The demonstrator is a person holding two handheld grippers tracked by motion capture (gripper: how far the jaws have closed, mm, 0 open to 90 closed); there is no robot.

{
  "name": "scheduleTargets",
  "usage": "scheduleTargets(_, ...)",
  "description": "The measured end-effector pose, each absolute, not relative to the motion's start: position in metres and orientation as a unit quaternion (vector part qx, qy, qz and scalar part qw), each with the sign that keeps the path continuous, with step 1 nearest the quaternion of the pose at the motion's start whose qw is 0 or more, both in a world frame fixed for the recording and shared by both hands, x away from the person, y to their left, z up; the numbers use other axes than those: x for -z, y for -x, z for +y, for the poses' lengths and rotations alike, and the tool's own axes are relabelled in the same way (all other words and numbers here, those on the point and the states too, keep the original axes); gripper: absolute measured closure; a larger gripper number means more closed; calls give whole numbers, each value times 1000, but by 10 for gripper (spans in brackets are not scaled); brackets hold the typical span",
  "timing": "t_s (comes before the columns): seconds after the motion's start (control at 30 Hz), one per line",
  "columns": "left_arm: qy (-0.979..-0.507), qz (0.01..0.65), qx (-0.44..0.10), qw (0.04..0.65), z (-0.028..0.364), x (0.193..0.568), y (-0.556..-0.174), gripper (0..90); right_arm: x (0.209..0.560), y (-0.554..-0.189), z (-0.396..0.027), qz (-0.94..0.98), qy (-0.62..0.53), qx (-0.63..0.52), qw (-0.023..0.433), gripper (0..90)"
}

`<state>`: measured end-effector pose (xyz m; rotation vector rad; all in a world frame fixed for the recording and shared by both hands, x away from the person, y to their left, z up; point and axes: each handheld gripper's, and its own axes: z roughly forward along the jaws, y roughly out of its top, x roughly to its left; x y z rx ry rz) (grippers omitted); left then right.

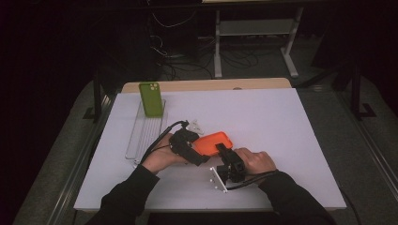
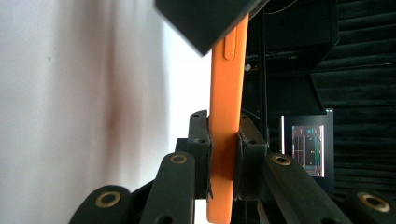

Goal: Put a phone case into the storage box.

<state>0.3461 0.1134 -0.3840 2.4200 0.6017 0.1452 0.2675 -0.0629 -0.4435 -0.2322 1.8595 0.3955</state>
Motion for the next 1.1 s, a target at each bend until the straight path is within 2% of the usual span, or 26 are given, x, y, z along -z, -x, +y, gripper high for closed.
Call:
scheduleTargets(0.2, -904, 234, -58, 352, 124, 379, -345, 2, 444, -269, -65, 801, 82, -168, 569, 780)
scheduleTargets(0.37, -897, 240, -66, 364, 136, 377, -345, 0, 442, -275, -72, 809, 45, -187, 556, 780)
scheduleTargets(0.47, -895, 243, -70, 367, 141, 375, -346, 0, 436, -279, -77, 824, 13, -193, 533, 780)
scheduleTargets(0.67, -883, 255, -78, 385, 146, 374, -347, 0, 426, -289, -89, 841, -54, -250, 477, 780)
scheduleTargets(0.77, -885, 246, -84, 386, 148, 372, -350, 0, 422, -291, -93, 843, -127, -296, 431, 780)
scheduleTargets(1.1, -874, 264, -91, 398, 149, 372, -351, 0, 411, -306, -110, 836, -257, -396, 279, 780)
